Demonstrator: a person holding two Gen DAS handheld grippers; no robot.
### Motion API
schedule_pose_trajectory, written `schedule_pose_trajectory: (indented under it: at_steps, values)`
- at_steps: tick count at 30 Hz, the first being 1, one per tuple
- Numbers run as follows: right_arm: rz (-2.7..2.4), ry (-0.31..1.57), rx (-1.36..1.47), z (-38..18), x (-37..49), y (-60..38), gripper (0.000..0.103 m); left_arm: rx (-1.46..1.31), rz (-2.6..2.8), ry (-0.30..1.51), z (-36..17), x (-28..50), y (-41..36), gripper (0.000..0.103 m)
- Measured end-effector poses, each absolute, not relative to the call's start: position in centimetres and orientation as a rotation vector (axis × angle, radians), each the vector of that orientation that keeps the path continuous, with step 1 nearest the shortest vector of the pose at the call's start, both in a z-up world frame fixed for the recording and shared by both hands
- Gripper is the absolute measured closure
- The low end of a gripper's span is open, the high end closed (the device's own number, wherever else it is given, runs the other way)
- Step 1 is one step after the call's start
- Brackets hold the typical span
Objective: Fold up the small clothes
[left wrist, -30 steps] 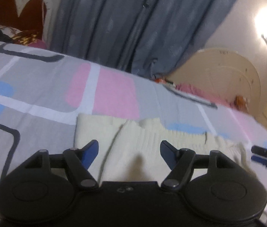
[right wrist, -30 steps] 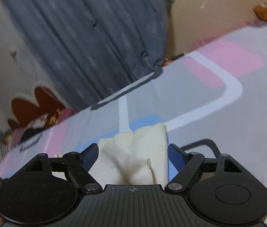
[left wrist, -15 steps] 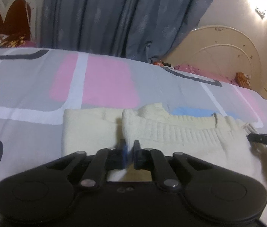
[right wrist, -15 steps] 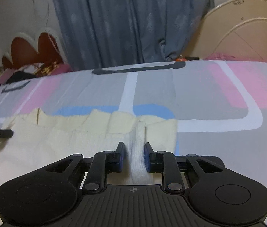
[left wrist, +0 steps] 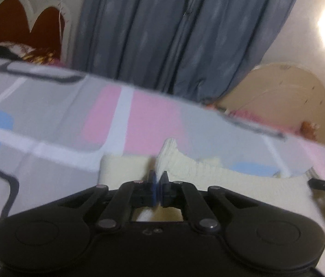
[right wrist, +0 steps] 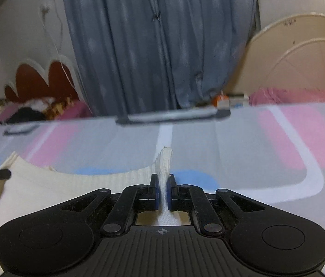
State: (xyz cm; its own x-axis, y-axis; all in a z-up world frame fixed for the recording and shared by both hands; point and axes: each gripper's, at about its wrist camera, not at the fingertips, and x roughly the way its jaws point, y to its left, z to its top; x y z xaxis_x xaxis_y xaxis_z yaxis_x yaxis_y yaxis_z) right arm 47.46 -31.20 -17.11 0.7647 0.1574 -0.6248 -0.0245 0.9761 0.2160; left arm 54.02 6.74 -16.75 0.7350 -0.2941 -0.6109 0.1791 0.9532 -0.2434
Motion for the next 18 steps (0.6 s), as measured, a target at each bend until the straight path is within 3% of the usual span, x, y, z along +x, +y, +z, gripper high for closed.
schedule_pose_trajectory:
  at_steps: [3, 5, 7, 8, 18]
  values:
    - [0.060, 0.741, 0.169, -18.8, 47.9, -31.2, 0.097, -0.158, -0.253, 0.714, -17.2, 53.9, 6.9, 0.094]
    - [0.032, 0.728, 0.163, -18.9, 47.8, -31.6, 0.096, -0.159, -0.242, 0.714, -16.5, 54.0, 7.1, 0.079]
    - [-0.014, 0.710, 0.154, -18.3, 47.4, -32.0, 0.093, -0.163, -0.214, 0.682, -15.6, 53.4, 7.8, 0.053]
    - [-0.030, 0.698, 0.154, -17.9, 47.0, -32.1, 0.091, -0.168, -0.206, 0.668, -15.2, 53.0, 8.1, 0.050]
    - [0.125, 0.650, 0.188, -15.0, 42.5, -27.7, 0.089, -0.077, -0.377, 0.685, -14.2, 47.6, 5.0, 0.049]
